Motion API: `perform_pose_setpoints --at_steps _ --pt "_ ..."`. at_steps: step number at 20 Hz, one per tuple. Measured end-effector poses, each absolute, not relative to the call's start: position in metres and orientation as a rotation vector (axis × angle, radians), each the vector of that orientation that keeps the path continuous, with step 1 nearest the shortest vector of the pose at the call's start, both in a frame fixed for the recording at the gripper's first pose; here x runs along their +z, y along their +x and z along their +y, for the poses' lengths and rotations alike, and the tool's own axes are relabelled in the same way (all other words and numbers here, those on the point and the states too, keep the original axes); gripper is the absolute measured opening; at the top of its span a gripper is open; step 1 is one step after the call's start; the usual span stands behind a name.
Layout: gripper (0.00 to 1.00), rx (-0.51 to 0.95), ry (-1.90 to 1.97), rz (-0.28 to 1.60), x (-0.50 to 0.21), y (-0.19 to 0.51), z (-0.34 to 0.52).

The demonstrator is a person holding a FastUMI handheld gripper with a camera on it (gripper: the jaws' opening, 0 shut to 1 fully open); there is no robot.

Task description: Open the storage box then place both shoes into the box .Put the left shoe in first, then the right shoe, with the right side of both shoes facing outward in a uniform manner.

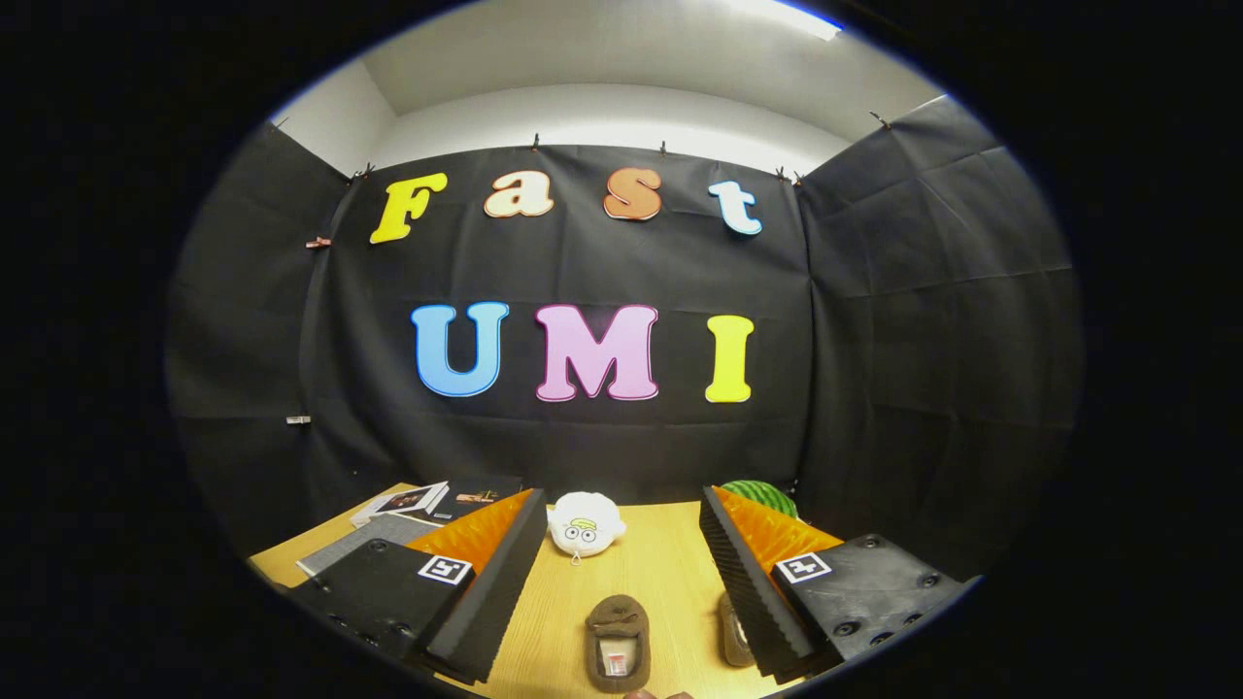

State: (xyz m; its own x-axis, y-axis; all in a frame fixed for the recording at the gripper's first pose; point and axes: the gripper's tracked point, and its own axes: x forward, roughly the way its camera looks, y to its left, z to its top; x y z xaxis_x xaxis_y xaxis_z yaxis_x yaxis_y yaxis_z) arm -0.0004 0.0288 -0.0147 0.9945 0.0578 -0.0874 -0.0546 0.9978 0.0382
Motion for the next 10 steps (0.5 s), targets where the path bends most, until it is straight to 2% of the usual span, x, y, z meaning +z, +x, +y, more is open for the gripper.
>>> perform_pose_setpoints --at_steps 7,10 --pt "0.98 0.060 0.144 0.249 -0.053 0.005 0.042" --pt "0.98 0.113 0.253 0.373 -0.077 0.007 0.063"
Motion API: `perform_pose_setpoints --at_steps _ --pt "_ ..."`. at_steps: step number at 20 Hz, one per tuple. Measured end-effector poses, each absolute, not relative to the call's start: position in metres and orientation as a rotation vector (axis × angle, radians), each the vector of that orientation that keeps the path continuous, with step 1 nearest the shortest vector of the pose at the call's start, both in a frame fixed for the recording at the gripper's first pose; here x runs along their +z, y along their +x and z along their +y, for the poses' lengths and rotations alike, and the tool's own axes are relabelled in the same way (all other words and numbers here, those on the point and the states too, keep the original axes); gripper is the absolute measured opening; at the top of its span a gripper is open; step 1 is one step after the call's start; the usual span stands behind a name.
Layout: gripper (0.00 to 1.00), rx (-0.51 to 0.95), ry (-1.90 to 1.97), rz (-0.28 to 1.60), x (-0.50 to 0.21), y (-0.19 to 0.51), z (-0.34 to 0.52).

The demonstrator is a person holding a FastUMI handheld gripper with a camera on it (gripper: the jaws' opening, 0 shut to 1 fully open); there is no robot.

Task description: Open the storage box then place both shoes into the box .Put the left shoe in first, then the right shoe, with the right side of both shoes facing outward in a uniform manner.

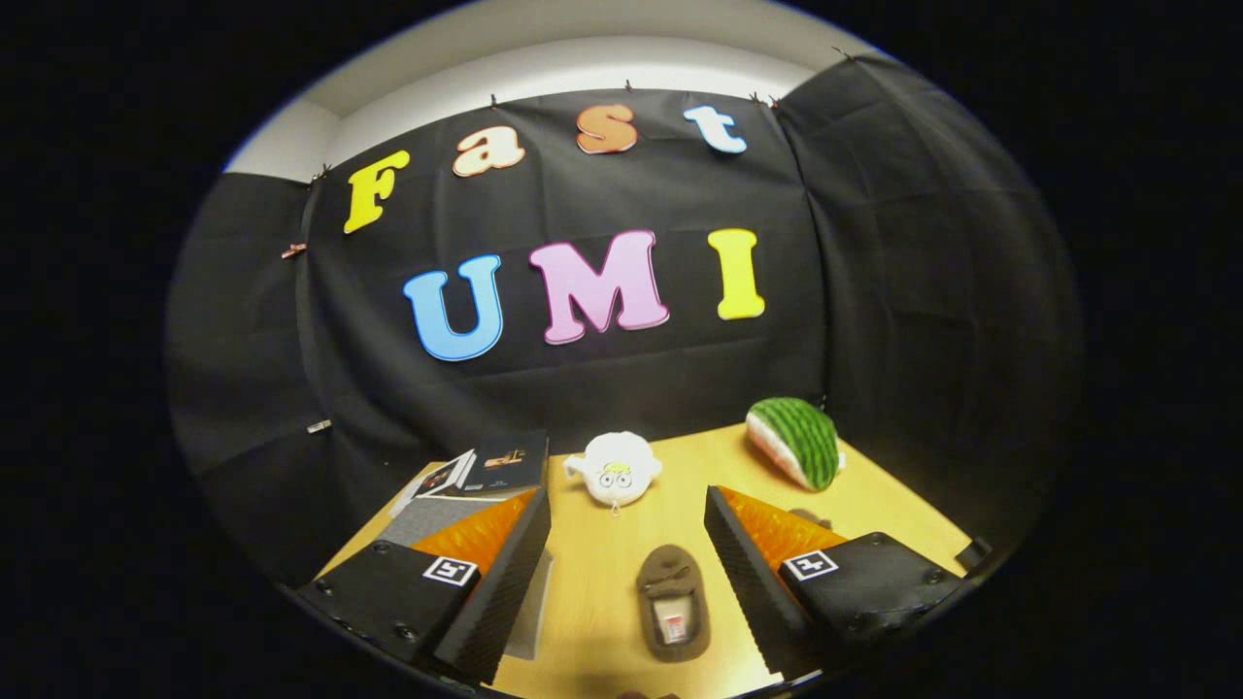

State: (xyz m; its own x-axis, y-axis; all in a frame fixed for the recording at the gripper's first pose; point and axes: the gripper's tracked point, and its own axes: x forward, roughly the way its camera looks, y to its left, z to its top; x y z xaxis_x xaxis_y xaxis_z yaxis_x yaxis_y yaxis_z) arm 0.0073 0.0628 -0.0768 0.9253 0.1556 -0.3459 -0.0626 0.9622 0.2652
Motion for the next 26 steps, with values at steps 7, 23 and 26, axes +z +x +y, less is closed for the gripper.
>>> perform_pose_setpoints --at_steps 7,23,26 --pt "0.98 0.252 0.491 0.619 -0.118 0.004 0.108" --pt "0.98 0.508 0.892 1.074 -0.197 -0.035 0.210" --pt "0.98 0.549 0.931 1.134 -0.207 -0.037 0.218"
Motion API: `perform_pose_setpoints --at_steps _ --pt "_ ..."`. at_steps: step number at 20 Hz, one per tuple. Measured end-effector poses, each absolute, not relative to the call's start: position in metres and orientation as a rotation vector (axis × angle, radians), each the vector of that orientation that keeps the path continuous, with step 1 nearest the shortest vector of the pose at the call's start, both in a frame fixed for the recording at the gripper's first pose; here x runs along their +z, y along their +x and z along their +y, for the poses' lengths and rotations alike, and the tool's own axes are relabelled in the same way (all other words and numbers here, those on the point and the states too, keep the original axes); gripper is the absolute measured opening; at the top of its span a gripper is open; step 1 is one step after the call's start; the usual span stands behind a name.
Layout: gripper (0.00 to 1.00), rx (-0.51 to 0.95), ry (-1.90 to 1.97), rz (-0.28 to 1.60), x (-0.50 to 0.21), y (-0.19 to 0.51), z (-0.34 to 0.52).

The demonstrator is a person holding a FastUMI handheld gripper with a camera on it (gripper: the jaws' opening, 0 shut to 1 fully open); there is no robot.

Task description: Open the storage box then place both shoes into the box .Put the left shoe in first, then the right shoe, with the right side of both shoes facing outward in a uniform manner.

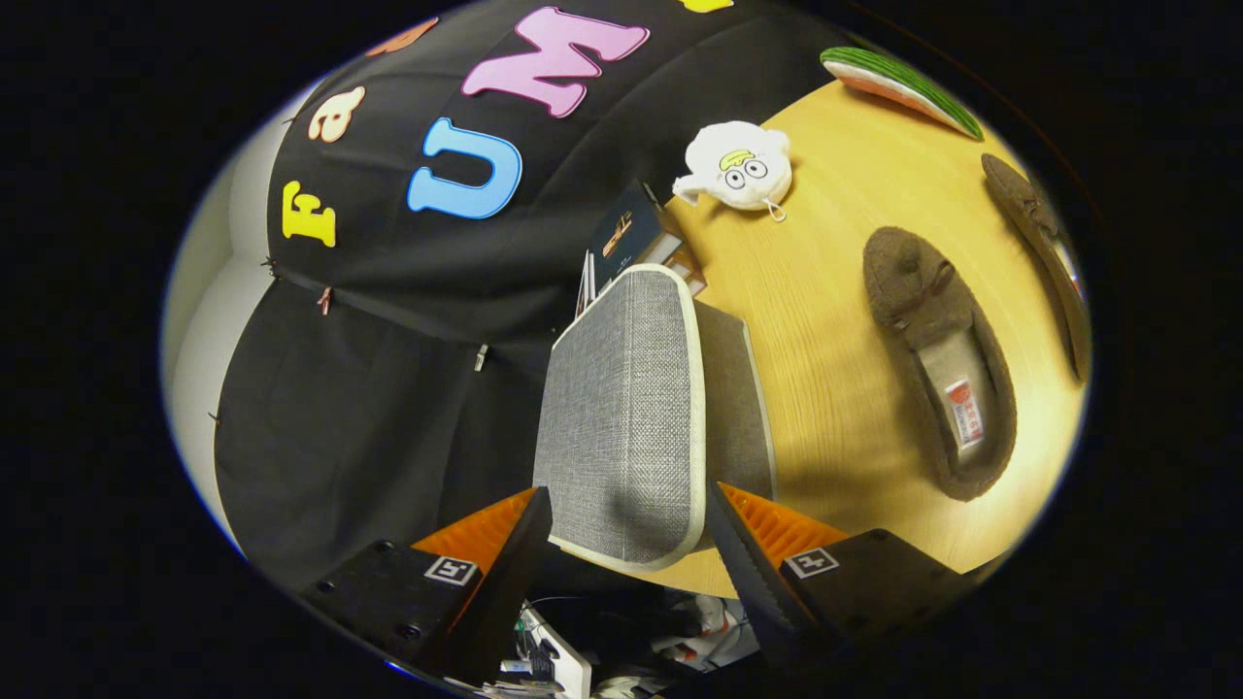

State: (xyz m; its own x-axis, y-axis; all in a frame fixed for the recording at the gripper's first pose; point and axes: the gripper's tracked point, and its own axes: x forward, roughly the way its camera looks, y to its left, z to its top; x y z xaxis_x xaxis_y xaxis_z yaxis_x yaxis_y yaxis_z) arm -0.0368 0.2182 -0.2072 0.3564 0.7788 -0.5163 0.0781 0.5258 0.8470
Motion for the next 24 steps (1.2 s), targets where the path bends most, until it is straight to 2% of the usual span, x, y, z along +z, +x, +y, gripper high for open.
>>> perform_pose_setpoints --at_steps 5,6,7,9,11,12,14,16,18,20,22,24 --pt "0.96 0.564 1.021 1.256 -0.230 -0.035 0.233" --pt "0.89 0.568 1.028 1.267 -0.233 -0.032 0.237" --pt "0.86 0.577 1.036 1.286 -0.232 -0.035 0.237" --pt "0.86 0.604 1.058 1.313 -0.230 -0.037 0.238" --pt "0.70 0.622 1.085 1.336 -0.228 -0.038 0.240" --pt "0.67 0.644 1.104 1.361 -0.225 -0.042 0.241" --pt "0.67 0.675 1.128 1.359 -0.218 -0.048 0.242" --pt "0.43 0.705 1.165 1.352 -0.209 -0.043 0.242" --pt "0.43 0.672 1.159 1.344 -0.209 -0.042 0.246" --pt "0.14 0.680 1.187 1.317 -0.209 -0.032 0.251" --pt "0.15 0.676 1.196 1.307 -0.201 -0.034 0.252" --pt "0.06 0.686 1.210 1.283 -0.197 -0.031 0.251"
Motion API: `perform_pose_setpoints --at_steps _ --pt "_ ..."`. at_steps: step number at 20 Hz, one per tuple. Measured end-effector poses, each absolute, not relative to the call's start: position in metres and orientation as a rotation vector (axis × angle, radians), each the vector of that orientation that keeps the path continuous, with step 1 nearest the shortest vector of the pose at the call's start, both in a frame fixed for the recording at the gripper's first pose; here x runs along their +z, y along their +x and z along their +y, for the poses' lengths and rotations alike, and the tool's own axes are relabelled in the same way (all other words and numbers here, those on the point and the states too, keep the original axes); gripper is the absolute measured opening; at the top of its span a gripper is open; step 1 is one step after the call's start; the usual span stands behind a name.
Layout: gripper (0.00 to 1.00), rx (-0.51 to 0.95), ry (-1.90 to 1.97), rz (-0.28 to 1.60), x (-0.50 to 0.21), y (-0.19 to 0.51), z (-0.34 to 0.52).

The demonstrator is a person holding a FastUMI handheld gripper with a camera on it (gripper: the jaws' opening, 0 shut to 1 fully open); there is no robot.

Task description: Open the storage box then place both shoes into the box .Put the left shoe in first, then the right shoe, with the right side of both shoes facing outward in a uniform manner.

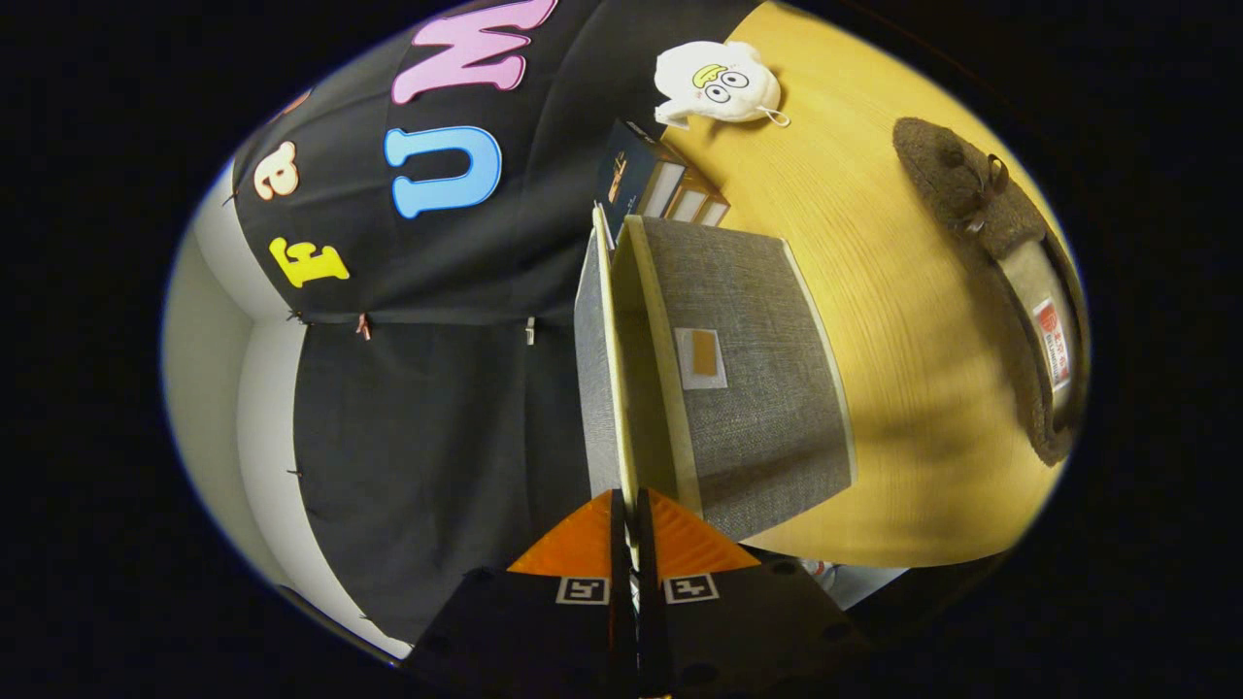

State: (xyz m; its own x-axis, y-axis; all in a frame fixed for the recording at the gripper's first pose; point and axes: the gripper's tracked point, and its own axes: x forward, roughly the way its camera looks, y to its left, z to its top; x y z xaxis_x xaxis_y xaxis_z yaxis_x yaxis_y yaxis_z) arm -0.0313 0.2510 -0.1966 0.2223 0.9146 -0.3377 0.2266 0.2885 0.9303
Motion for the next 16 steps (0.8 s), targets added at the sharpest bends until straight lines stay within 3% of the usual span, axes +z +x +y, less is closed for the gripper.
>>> perform_pose_setpoints --at_steps 8,16 --pt "0.05 0.693 1.284 1.255 -0.145 -0.030 0.251" --pt "0.05 0.798 1.109 1.138 -0.089 -0.028 0.289"
